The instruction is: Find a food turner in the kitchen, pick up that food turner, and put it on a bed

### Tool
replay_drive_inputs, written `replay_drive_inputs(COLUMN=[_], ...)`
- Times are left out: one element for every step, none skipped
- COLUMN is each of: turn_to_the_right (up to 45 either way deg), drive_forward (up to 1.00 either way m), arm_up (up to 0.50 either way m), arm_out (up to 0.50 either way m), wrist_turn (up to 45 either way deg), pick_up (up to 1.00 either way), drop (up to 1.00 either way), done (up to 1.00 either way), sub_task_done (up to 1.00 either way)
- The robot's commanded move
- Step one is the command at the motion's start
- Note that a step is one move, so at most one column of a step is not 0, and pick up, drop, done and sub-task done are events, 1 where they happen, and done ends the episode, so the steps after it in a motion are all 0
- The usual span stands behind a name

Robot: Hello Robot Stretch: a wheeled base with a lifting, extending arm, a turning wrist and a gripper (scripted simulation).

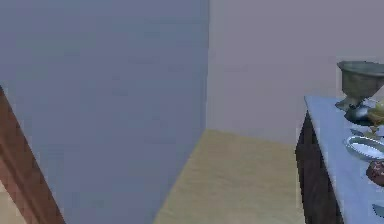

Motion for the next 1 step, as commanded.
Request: replay_drive_inputs(turn_to_the_right=[-27.0], drive_forward=[0.0], arm_up=[0.0], arm_out=[0.0], wrist_turn=[0.0], pick_up=[0.0], drop=[0.0], done=[0.0], sub_task_done=[0.0])
